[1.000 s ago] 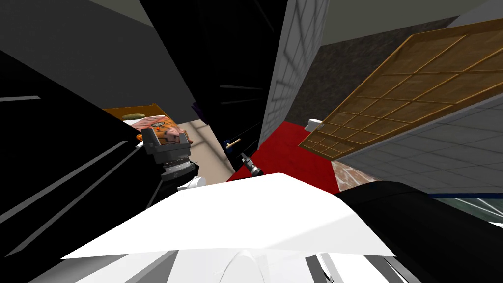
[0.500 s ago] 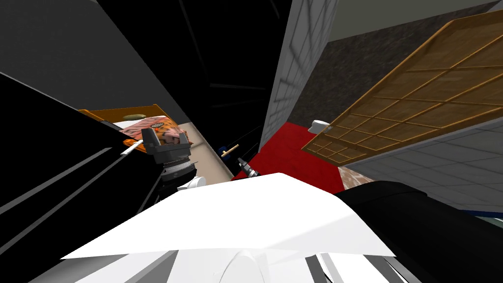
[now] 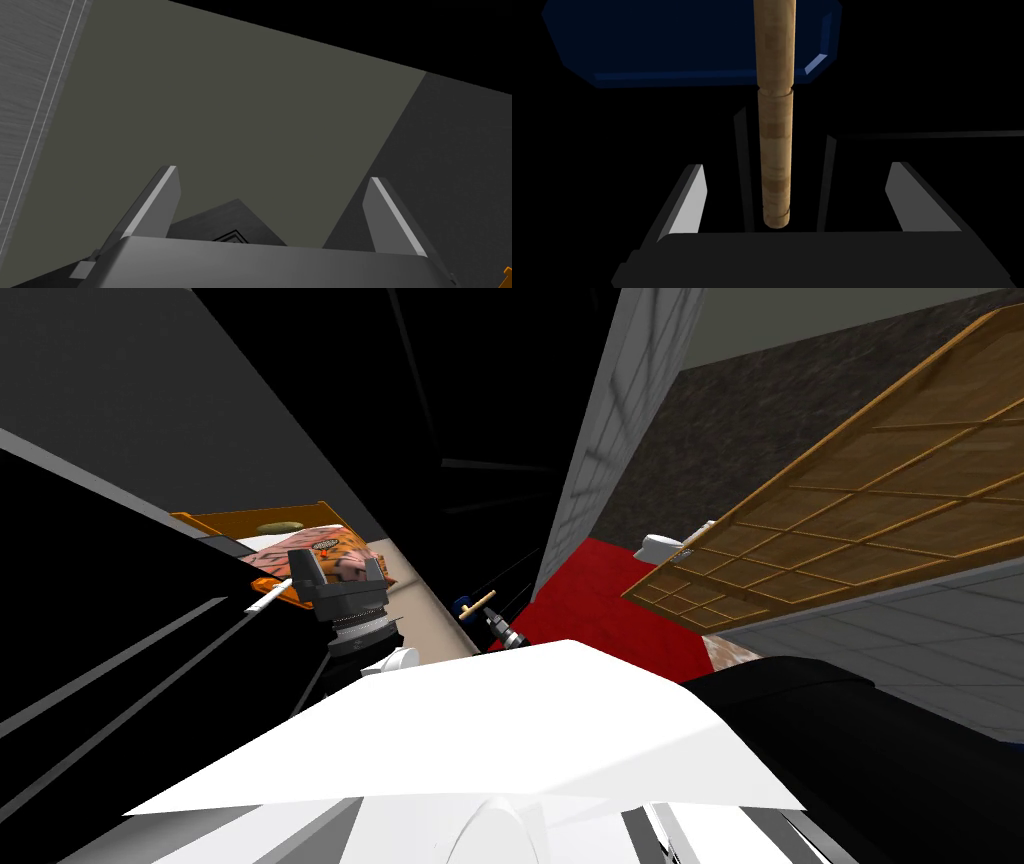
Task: Push the door open
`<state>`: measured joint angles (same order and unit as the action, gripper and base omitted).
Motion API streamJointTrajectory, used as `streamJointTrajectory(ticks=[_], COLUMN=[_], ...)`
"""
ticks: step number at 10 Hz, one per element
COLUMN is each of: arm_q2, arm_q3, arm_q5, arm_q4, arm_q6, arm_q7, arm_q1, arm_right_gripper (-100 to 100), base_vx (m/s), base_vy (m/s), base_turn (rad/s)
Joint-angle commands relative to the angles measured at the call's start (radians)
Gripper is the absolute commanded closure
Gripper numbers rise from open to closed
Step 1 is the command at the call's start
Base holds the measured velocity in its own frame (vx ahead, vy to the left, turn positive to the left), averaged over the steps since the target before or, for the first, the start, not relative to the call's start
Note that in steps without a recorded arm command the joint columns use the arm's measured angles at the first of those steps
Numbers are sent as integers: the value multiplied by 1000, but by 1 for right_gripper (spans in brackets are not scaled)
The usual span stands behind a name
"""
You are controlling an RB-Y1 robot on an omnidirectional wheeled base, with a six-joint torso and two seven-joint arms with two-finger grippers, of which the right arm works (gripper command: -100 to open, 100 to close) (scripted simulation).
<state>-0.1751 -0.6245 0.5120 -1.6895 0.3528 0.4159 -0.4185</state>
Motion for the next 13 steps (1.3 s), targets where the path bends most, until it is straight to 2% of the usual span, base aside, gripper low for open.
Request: streamJointTrajectory(ticks=[1,3,4,5,10,11,12,13], arm_q2=[13,25,22,22,22,32,38,35], arm_q3=[5,10,8,8,8,29,40,32], arm_q5=[-7,-14,-12,-12,-12,-15,-17,-15], arm_q4=[17,34,29,29,29,27,27,28], arm_q6=[-6,-10,-9,-9,-9,-13,-15,-12], arm_q7=[-4,-8,-7,-7,-7,-15,-20,-17], arm_q1=[16,31,27,27,27,20,17,18], arm_right_gripper=[-100,-100,-100,100,100,-100,-100,-100], base_vx=[147,174,69,-7,-15,-120,-205,-87], base_vy=[165,132,55,-6,-12,24,39,17], base_turn=[39,42,-2,-3,1,-222,-193,-27])
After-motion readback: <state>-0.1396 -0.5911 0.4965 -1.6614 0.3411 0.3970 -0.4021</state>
